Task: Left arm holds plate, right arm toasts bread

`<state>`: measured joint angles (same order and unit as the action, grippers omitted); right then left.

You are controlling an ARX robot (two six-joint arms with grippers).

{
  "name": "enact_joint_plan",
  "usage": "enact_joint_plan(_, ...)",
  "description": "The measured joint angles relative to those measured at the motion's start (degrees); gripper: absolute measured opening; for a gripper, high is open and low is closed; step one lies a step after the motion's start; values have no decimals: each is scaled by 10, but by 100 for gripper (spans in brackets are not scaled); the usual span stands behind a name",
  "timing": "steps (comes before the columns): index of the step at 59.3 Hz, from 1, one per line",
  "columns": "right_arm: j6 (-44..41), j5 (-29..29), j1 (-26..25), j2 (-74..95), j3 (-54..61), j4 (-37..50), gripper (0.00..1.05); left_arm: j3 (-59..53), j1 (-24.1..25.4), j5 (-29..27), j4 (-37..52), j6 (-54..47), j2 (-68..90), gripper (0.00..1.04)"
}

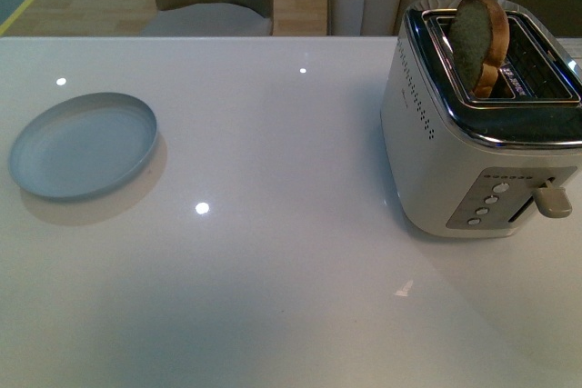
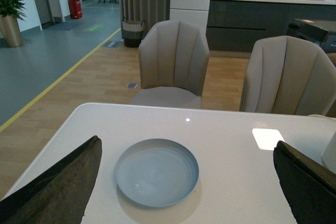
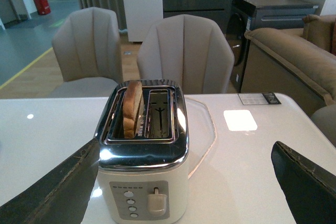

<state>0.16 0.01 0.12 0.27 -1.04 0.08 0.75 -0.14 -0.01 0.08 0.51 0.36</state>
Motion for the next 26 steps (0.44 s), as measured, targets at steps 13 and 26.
enact_joint_plan(13,0,0,0,0,0,0,96,0,0,0,0,0,0,98)
enact_joint_plan(26,0,0,0,0,0,0,96,0,0,0,0,0,0,98)
